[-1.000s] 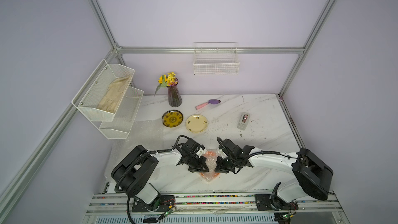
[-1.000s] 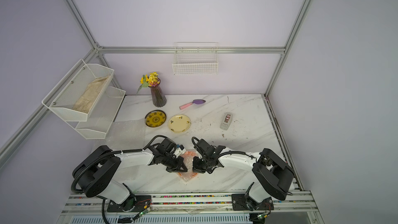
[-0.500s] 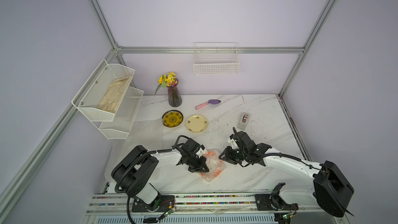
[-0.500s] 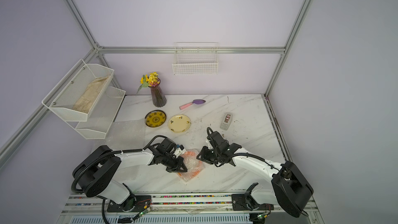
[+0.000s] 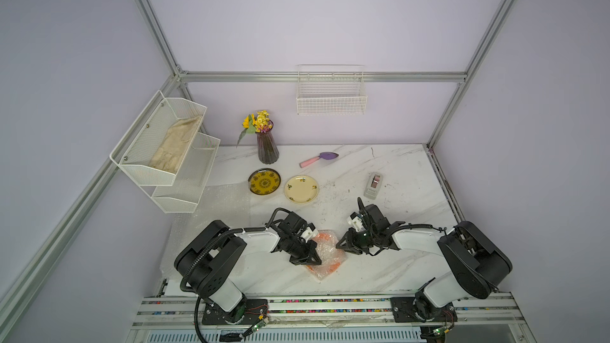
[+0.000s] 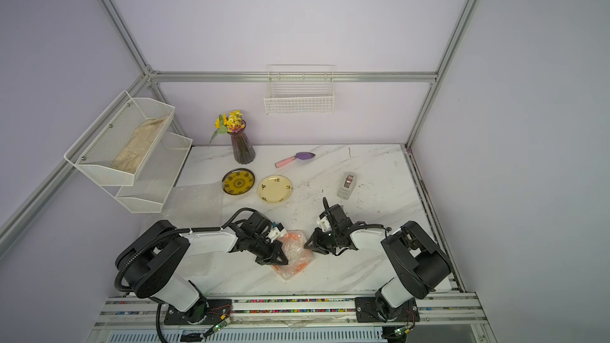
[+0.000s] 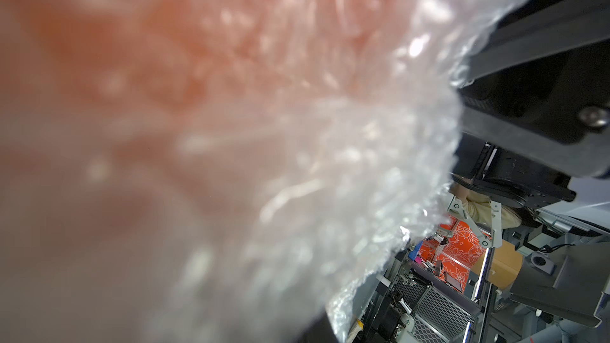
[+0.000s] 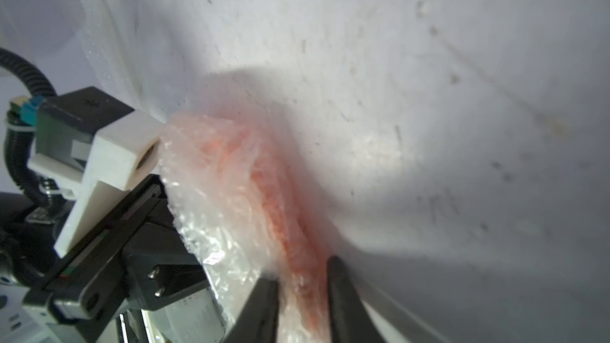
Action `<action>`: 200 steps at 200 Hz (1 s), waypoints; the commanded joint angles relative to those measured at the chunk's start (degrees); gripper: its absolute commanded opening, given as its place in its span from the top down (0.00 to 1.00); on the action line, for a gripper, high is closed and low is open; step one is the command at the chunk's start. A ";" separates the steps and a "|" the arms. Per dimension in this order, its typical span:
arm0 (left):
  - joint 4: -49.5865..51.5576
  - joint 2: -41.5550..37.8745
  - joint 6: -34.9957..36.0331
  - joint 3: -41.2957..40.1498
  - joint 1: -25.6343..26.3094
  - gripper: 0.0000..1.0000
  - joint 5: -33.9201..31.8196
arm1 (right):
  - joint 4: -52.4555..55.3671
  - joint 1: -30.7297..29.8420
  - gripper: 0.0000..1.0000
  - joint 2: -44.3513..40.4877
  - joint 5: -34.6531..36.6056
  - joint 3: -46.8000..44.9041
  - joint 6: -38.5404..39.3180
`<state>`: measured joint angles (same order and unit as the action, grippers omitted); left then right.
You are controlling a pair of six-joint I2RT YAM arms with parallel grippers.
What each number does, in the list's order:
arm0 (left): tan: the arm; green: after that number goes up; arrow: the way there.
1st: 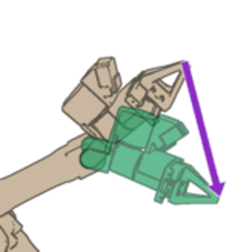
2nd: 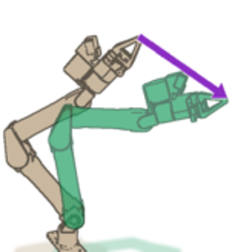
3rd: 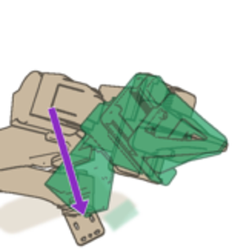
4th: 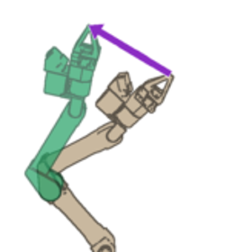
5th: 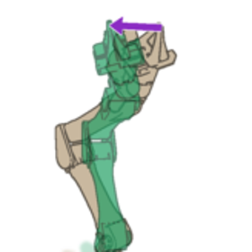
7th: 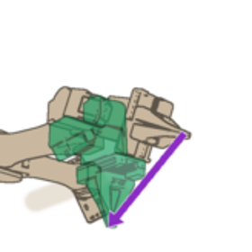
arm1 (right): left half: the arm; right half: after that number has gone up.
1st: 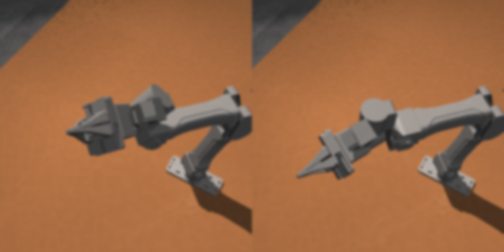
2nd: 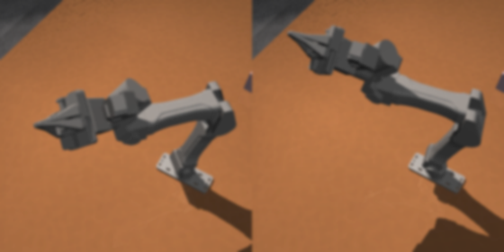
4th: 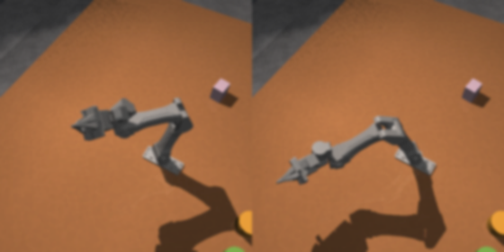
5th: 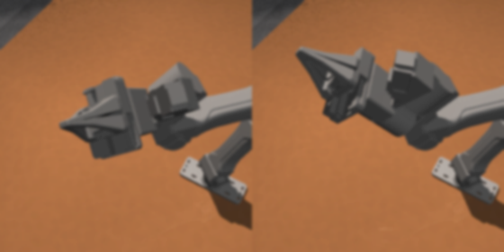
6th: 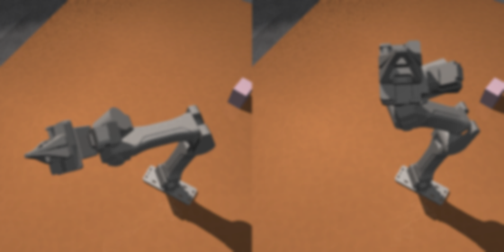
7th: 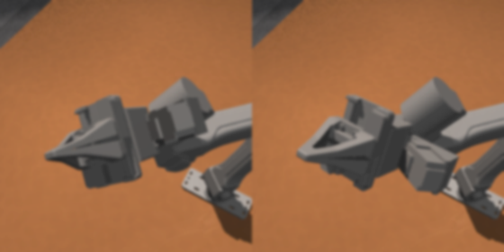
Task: Wrap dinner plates in bubble wrap
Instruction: Pick up the bubble wrap from the center of the board, then place the bubble wrap at the center of the board.
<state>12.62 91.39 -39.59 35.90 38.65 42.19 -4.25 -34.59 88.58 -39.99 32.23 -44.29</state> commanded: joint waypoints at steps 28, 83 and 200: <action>12.71 -3.15 2.79 3.76 0.55 0.82 -10.92 | 2.87 0.22 0.94 -3.61 2.58 -0.13 1.59; 37.52 -14.30 9.74 24.33 -3.49 0.34 -31.52 | 10.37 6.95 0.99 -14.00 5.38 3.67 1.32; 48.04 14.81 23.84 48.34 -34.07 0.20 -54.44 | 12.37 45.84 1.00 11.41 7.64 30.39 8.47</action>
<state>60.07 103.74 -19.75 76.38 8.54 -12.91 8.58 8.75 93.86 -34.44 57.95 -38.02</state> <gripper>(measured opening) 0.811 0.088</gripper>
